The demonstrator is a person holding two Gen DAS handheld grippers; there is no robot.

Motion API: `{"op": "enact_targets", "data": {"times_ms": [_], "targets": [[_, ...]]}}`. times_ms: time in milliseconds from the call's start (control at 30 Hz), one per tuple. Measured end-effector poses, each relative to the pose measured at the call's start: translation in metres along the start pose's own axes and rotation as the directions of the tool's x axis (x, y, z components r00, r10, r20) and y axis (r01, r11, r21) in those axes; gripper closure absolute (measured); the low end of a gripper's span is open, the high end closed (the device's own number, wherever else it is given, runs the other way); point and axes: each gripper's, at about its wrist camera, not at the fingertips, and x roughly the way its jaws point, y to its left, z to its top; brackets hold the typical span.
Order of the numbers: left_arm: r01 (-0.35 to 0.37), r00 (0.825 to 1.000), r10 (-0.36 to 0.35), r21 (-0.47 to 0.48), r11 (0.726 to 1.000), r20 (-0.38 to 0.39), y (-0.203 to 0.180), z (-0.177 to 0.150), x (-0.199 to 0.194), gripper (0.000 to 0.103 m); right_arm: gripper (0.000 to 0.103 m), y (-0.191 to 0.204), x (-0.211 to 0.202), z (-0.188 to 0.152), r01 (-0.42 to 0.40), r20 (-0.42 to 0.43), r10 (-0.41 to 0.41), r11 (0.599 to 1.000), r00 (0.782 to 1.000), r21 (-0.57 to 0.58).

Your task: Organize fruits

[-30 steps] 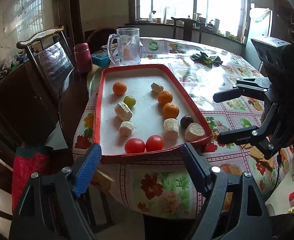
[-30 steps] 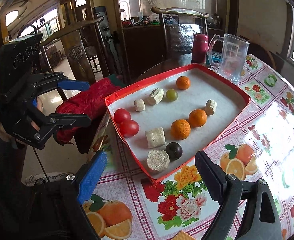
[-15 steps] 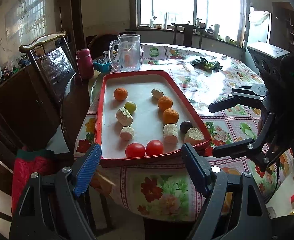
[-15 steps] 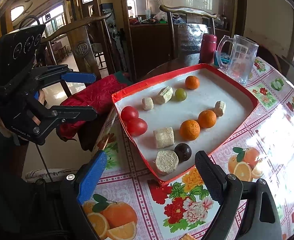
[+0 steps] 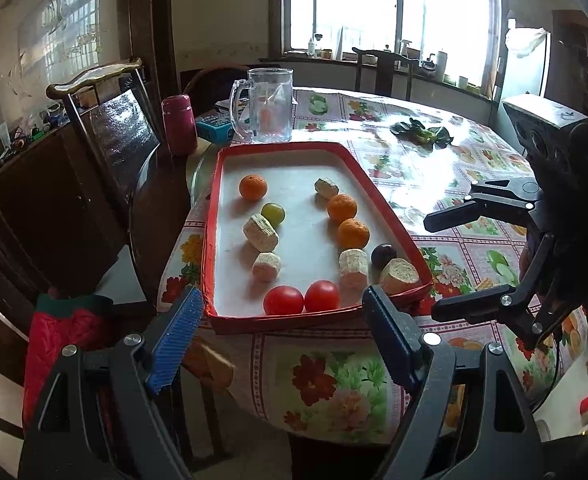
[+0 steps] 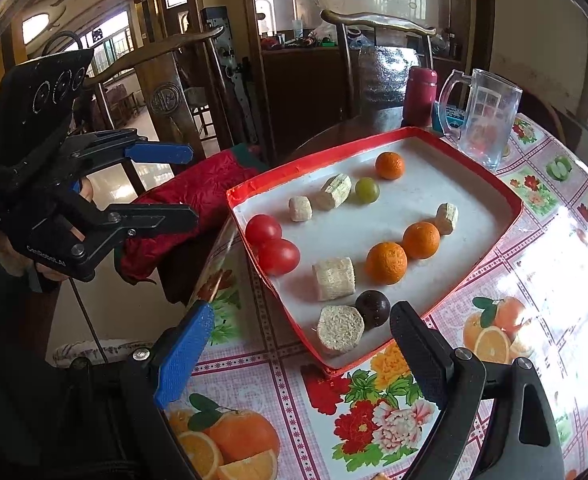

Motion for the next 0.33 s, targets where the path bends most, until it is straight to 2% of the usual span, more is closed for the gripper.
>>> {"op": "enact_targets", "data": {"times_ms": [333], "targets": [[0.001, 1.000, -0.002, -0.008, 1.000, -0.014, 0.0000, 0.0005, 0.0021, 0.020, 0.012, -0.0002, -0.0036, -0.0029, 0.013, 0.006, -0.013, 1.000, 1.000, 0.003]]}}
